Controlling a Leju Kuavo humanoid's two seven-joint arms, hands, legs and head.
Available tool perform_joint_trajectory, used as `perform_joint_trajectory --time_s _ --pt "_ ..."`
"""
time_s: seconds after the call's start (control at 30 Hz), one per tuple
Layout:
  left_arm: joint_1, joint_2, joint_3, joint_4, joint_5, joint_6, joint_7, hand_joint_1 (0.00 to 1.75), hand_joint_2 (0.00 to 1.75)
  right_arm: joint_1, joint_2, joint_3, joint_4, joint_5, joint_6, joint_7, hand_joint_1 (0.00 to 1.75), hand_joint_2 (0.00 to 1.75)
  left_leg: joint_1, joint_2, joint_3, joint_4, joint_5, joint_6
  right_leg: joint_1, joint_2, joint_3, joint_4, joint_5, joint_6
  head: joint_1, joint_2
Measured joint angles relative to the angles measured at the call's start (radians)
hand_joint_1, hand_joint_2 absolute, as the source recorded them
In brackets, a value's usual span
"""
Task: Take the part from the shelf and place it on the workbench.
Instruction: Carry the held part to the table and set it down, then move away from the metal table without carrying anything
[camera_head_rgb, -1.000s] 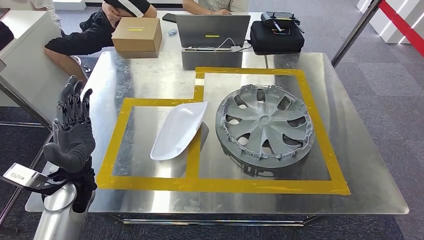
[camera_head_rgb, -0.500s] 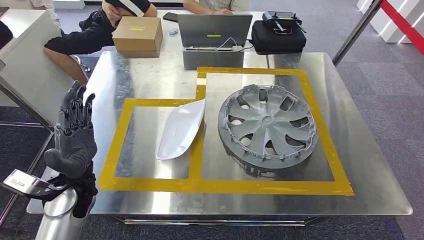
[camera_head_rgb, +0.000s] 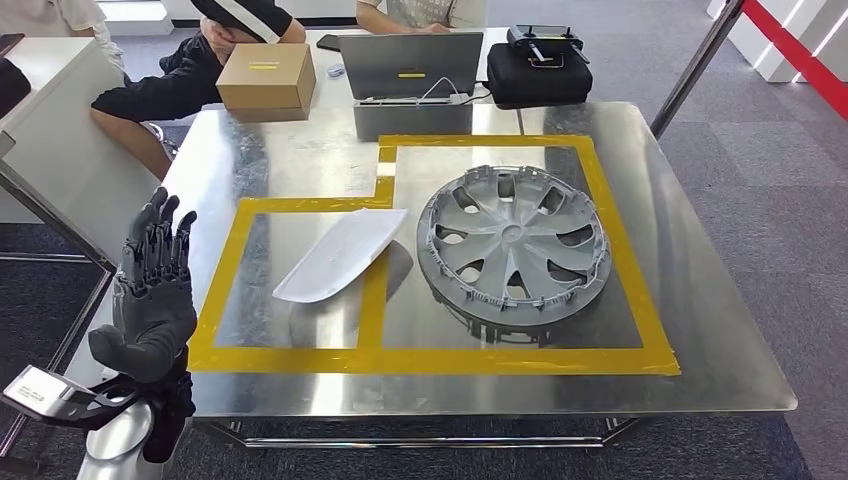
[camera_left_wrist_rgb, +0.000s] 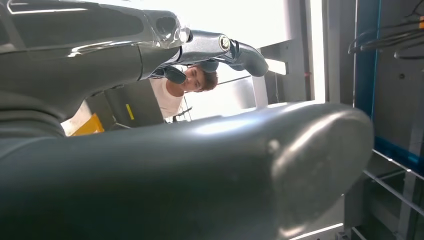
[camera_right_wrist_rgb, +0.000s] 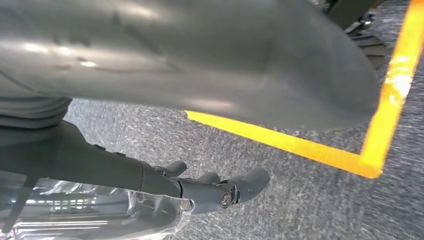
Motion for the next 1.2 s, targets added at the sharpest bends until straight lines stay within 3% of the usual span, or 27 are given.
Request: perform_joint_trajectory --time_s 0.07,0.13,0.17,0.2,0.23,0.27,0.33,0.4,0.47,0.53,0.57,0.63,0.67,0.7,0.73,0.77,0.83,0.9,0.93,1.0,1.03,1.07,1.13,1.17,1.2 --pt "0.019 0.002 0.011 -0.01 0.001 -0.004 0.0 0.0 0.0 0.0 -0.001 0.003 0.0 0.006 0.001 0.0 0.0 0.0 0.003 0.0 -0.025 0.057 -0.059 -0.01 -0.002 -0.004 -0.019 -0.002 0.015 -0.017 -0.005 0.0" --pt "0.035 0.004 0.021 -0.019 0.002 -0.01 0.0 0.0 0.0 0.0 -0.004 0.007 0.0 0.009 0.002 -0.002 0.0 0.0 0.003 0.0 -0.07 0.187 -0.15 -0.016 0.001 -0.007 -0.039 -0.001 0.03 -0.023 -0.009 0.0" --pt "0.043 0.004 0.024 -0.021 0.002 -0.013 0.0 0.0 0.0 0.0 -0.005 0.008 0.0 0.01 0.003 -0.003 0.0 0.0 0.003 0.0 -0.085 0.246 -0.177 -0.017 0.002 -0.009 -0.05 0.0 0.037 -0.024 -0.009 0.0" --pt "0.051 0.005 0.026 -0.023 0.003 -0.018 0.0 0.0 0.0 0.0 -0.006 0.009 0.0 0.011 0.005 -0.004 0.0 0.0 0.003 0.0 -0.084 0.277 -0.185 -0.016 0.004 -0.01 -0.059 0.0 0.045 -0.024 -0.009 0.0" --pt "0.057 0.005 0.028 -0.024 0.005 -0.024 0.0 0.0 0.0 -0.001 -0.007 0.01 0.0 0.012 0.008 -0.005 0.0 0.0 0.003 0.0 -0.064 0.267 -0.173 -0.014 0.005 -0.011 -0.066 0.0 0.051 -0.023 -0.009 0.0" --pt "0.062 0.004 0.029 -0.027 0.006 -0.03 0.0 0.0 0.0 -0.001 -0.007 0.011 0.0 0.012 0.01 -0.005 0.0 0.0 0.003 0.0 -0.024 0.219 -0.148 -0.011 0.006 -0.011 -0.072 0.0 0.058 -0.021 -0.009 0.0" --pt "0.065 0.003 0.031 -0.039 0.009 -0.043 0.0 0.0 0.0 -0.001 -0.007 0.015 0.0 0.011 0.012 -0.005 0.0 0.0 0.001 0.0 0.084 0.066 -0.11 0.0 0.008 -0.012 -0.08 0.001 0.069 -0.015 -0.009 0.0" --pt "0.067 0.0 0.033 -0.054 0.01 -0.052 0.0 0.0 0.0 -0.001 -0.007 0.017 0.0 0.01 0.012 -0.005 0.0 0.0 -0.004 -0.001 0.144 -0.029 -0.105 0.007 0.01 -0.012 -0.085 0.0 0.081 -0.003 -0.009 0.0" --pt "0.075 -0.002 0.036 -0.066 0.011 -0.057 -0.001 0.0 0.0 -0.001 -0.006 0.019 0.0 0.01 0.013 -0.005 0.0 0.0 -0.008 0.0 0.142 -0.042 -0.103 0.015 0.008 -0.012 -0.087 -0.004 0.093 0.011 -0.009 0.0" --pt "0.086 -0.003 0.037 -0.08 0.011 -0.059 -0.001 0.0 0.0 0.0 -0.005 0.021 0.0 0.013 0.013 -0.005 0.0 0.0 -0.005 0.005 0.126 -0.047 -0.086 0.032 0.006 -0.011 -0.099 0.013 0.072 0.02 -0.007 0.0" --pt "0.094 -0.004 0.038 -0.089 0.01 -0.061 -0.001 0.0 0.0 0.0 -0.005 0.022 0.0 0.015 0.012 -0.006 0.0 0.0 -0.003 0.007 0.115 -0.05 -0.075 0.041 0.006 -0.011 -0.112 0.045 0.037 0.023 -0.005 0.0" --pt "0.114 -0.004 0.041 -0.104 0.009 -0.064 -0.001 0.0 0.0 -0.001 -0.005 0.024 0.0 0.019 0.012 -0.008 0.0 0.0 -0.004 0.011 0.091 -0.05 -0.056 0.049 0.006 -0.011 -0.148 0.166 -0.059 0.028 -0.001 0.0" --pt "0.126 -0.004 0.042 -0.111 0.01 -0.067 -0.001 0.0 0.0 -0.001 -0.005 0.024 0.0 0.02 0.012 -0.011 0.0 0.0 -0.005 0.012 0.079 -0.049 -0.046 0.05 0.006 -0.011 -0.16 0.229 -0.092 0.03 -0.001 0.0" --pt "0.139 -0.004 0.044 -0.116 0.011 -0.068 -0.001 0.0 0.0 -0.001 -0.004 0.024 0.0 0.021 0.012 -0.014 0.0 0.0 -0.006 0.013 0.068 -0.048 -0.037 0.05 0.006 -0.011 -0.161 0.271 -0.102 0.031 0.0 0.0" --pt "0.151 -0.004 0.045 -0.121 0.013 -0.069 -0.001 0.0 0.0 -0.001 -0.004 0.024 0.0 0.021 0.012 -0.017 0.0 0.0 -0.007 0.014 0.057 -0.046 -0.028 0.049 0.006 -0.011 -0.144 0.276 -0.089 0.03 0.0 0.0" --pt "0.163 -0.003 0.046 -0.126 0.015 -0.07 -0.001 0.0 0.0 -0.001 -0.004 0.025 0.0 0.021 0.012 -0.02 0.0 0.0 -0.007 0.014 0.047 -0.044 -0.02 0.047 0.006 -0.011 -0.108 0.242 -0.062 0.027 0.0 0.0" --pt "0.182 -0.002 0.048 -0.136 0.018 -0.069 -0.001 0.0 0.0 -0.004 -0.005 0.025 0.0 0.02 0.012 -0.024 0.0 0.0 -0.008 0.014 0.028 -0.035 -0.006 0.041 0.007 -0.011 0.001 0.092 -0.02 0.02 0.0 0.0" --pt "0.193 0.0 0.051 -0.147 0.019 -0.067 -0.001 0.0 0.0 -0.008 -0.006 0.025 0.0 0.02 0.011 -0.025 0.0 0.0 -0.01 0.014 0.017 -0.028 0.006 0.031 0.011 -0.011 0.073 -0.026 -0.023 0.013 -0.001 0.0" --pt "0.198 0.002 0.051 -0.152 0.019 -0.066 -0.001 0.0 0.0 -0.01 -0.007 0.025 0.0 0.02 0.011 -0.025 0.0 0.0 -0.01 0.015 0.014 -0.027 0.013 0.025 0.014 -0.011 0.082 -0.048 -0.03 0.009 -0.001 0.0" --pt "0.206 0.004 0.052 -0.164 0.019 -0.062 -0.001 0.0 0.0 -0.01 -0.006 0.025 0.0 0.02 0.012 -0.025 0.0 0.0 -0.007 0.013 0.009 -0.027 0.021 0.012 0.015 -0.013 0.068 -0.052 -0.019 -0.004 0.0 0.0" --pt "0.211 0.006 0.052 -0.169 0.019 -0.061 -0.001 0.0 0.0 -0.011 -0.005 0.025 0.0 0.02 0.012 -0.025 0.0 0.0 -0.005 0.011 0.002 -0.016 0.006 0.005 0.014 -0.015 0.059 -0.051 -0.01 -0.013 0.0 0.0" --pt "0.216 0.008 0.052 -0.174 0.019 -0.059 -0.001 0.0 0.0 -0.012 -0.004 0.025 0.0 0.019 0.012 -0.025 0.0 0.0 -0.004 0.009 -0.009 0.011 -0.029 0.0 0.012 -0.016 0.047 -0.052 0.002 -0.02 -0.002 0.0" --pt "0.223 0.011 0.052 -0.183 0.016 -0.058 -0.001 0.0 0.0 -0.013 -0.003 0.025 0.0 0.018 0.012 -0.026 0.0 0.0 -0.002 0.007 -0.041 0.12 -0.132 -0.009 0.011 -0.019 0.018 -0.051 0.025 -0.027 -0.006 0.0" --pt "0.227 0.012 0.052 -0.188 0.014 -0.058 -0.001 0.0 0.0 -0.013 -0.002 0.025 0.0 0.016 0.012 -0.026 0.0 0.0 -0.002 0.007 -0.054 0.186 -0.17 -0.012 0.011 -0.02 0.002 -0.049 0.037 -0.027 -0.008 0.0" --pt "0.232 0.013 0.051 -0.191 0.011 -0.057 -0.001 0.0 0.0 -0.012 -0.002 0.025 0.0 0.015 0.012 -0.026 0.0 0.0 -0.002 0.007 -0.06 0.237 -0.184 -0.014 0.011 -0.02 -0.013 -0.047 0.048 -0.026 -0.008 0.0"
